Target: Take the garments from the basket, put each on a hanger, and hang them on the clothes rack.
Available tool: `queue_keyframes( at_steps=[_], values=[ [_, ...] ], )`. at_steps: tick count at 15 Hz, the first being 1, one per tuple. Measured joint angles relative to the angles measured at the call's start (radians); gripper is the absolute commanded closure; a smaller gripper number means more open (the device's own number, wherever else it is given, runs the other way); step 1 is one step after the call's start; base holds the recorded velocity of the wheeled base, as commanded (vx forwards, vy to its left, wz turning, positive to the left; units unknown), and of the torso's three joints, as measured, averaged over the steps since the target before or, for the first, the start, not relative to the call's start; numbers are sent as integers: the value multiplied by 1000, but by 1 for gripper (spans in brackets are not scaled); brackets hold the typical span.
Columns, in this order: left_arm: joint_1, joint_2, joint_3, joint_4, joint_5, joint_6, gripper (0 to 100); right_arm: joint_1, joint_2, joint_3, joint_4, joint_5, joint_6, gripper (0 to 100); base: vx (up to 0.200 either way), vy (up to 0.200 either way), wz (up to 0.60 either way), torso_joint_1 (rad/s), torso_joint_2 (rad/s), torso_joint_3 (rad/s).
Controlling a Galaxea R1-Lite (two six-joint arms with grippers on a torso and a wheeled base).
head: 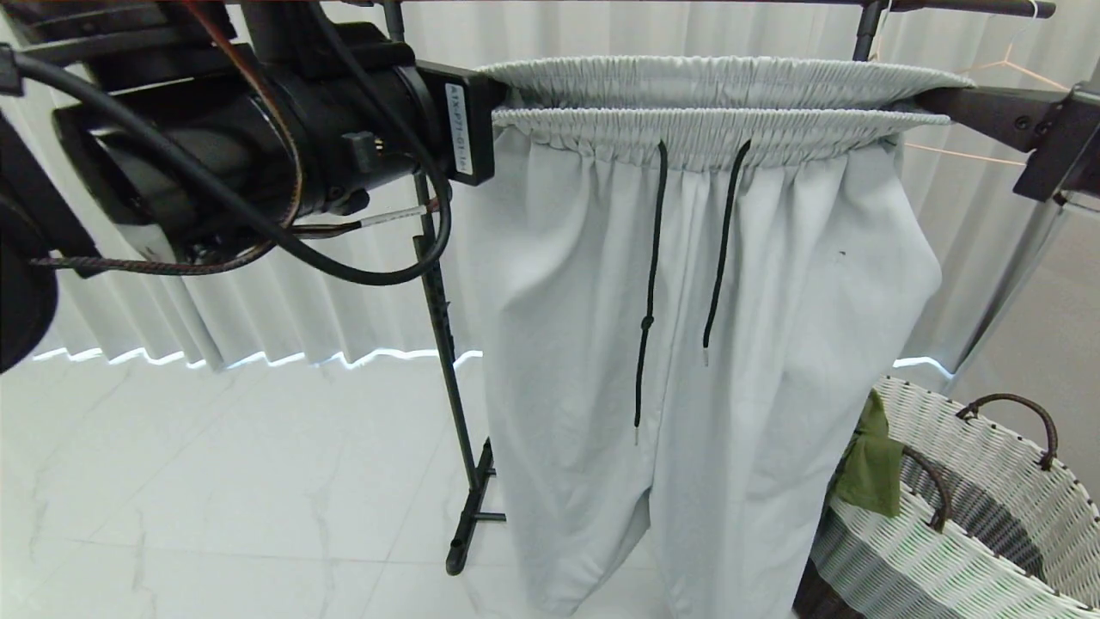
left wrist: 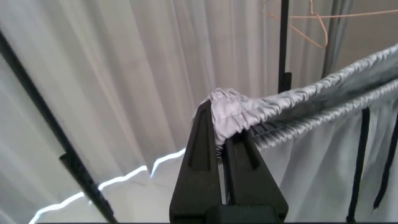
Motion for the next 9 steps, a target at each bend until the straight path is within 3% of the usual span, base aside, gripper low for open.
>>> queue_keyframes(
  at_steps=[5,9],
  values=[
    [-2,113,-131,0,0,-3,100,17,-101,72,103,9,-9,100,0,0,0,0,0,0],
    [-9,216,-199,1,-2,-55,100,131,-212,180,160,3,-15,100,0,0,0,0,0,0]
  ],
)
